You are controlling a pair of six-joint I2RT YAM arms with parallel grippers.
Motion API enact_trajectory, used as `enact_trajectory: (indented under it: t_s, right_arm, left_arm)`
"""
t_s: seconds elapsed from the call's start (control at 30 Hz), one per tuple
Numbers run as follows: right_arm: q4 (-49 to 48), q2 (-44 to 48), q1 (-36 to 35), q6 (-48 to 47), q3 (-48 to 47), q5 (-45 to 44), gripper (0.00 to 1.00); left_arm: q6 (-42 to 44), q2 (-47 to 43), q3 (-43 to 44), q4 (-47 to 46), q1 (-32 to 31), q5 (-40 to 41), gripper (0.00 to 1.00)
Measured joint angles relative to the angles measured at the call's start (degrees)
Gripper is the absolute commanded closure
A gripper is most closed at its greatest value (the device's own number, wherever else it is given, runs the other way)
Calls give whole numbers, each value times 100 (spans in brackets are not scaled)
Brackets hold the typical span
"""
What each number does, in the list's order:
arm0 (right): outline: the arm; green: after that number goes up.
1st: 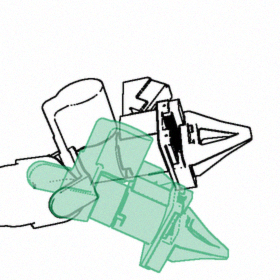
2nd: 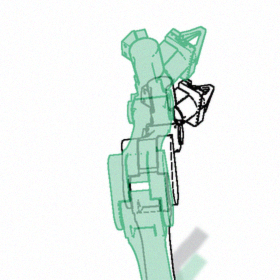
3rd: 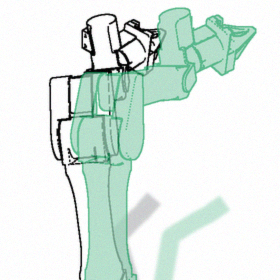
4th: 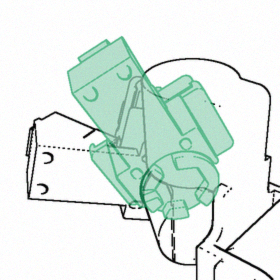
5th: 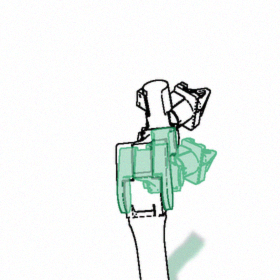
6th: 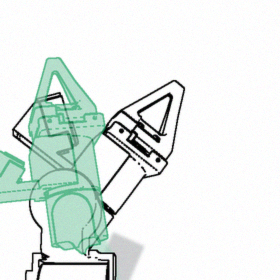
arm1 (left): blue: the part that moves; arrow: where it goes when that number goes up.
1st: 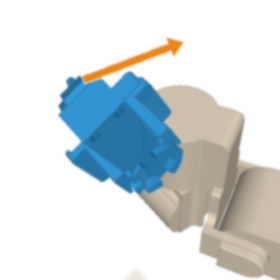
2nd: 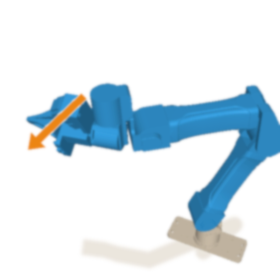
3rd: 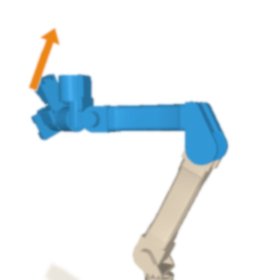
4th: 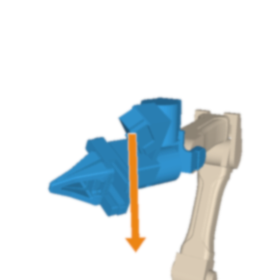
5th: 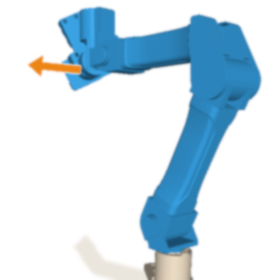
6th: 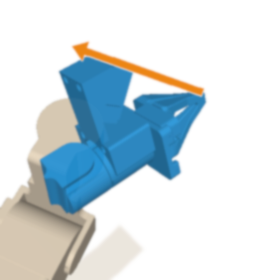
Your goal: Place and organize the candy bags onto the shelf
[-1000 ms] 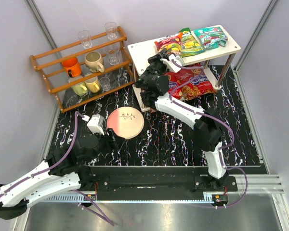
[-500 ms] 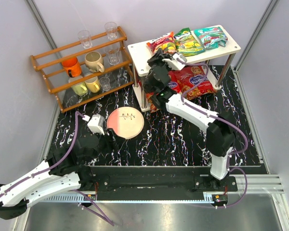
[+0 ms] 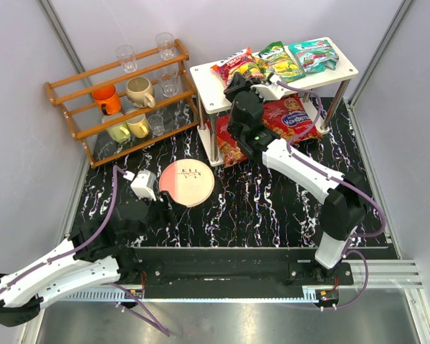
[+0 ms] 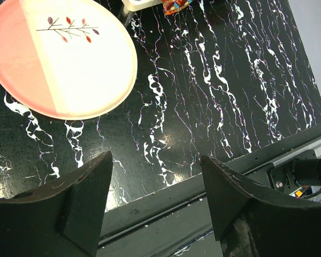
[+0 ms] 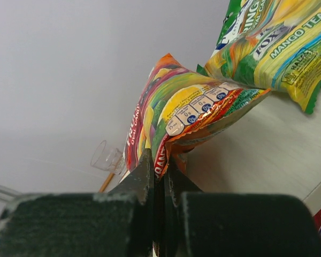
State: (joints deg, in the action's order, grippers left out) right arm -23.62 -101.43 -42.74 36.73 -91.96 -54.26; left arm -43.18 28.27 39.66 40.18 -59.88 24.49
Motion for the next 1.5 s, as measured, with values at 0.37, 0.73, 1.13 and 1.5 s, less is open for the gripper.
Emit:
enact_trajectory:
  t_s: [0.37,0.73,1.13,1.5]
  right_arm:
    - [101,192,0,498,234,433,22]
    - [149,866,0,225,660,835,0]
    - [1307,2653,0,96,1550,1692,0]
    - [2402,1993,50,-2243,-313,2546,100]
  left_arm:
    - [-44,-2,0,-2,0,-2,30]
    - [-68,-2,0,-4,0,-4,31]
    - [-90,186,0,-129,0,-31,32]
    - [-90,302,0,-291,0,-61,32]
